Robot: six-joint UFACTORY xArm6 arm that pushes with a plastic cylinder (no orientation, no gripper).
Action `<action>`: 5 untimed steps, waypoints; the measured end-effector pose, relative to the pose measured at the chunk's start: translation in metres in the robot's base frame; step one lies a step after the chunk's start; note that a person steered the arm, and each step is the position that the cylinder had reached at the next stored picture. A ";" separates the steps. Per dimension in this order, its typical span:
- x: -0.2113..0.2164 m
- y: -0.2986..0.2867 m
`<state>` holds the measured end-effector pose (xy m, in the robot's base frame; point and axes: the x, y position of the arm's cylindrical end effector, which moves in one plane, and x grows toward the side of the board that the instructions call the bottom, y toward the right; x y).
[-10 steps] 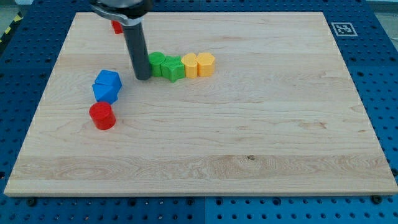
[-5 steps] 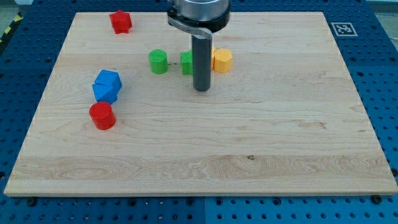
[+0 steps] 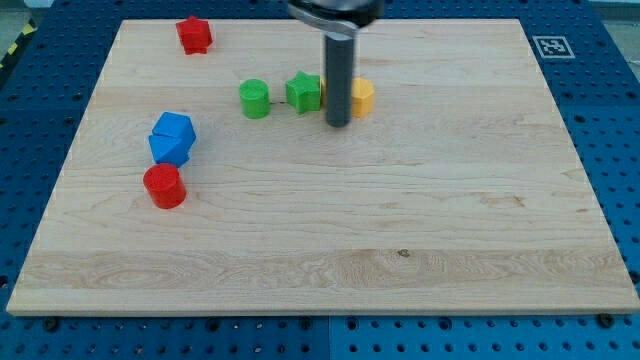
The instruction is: Adjust the green and yellow blocks to form a line
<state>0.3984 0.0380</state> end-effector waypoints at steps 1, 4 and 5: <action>0.007 0.064; 0.032 0.066; 0.023 0.034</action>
<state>0.4217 0.0722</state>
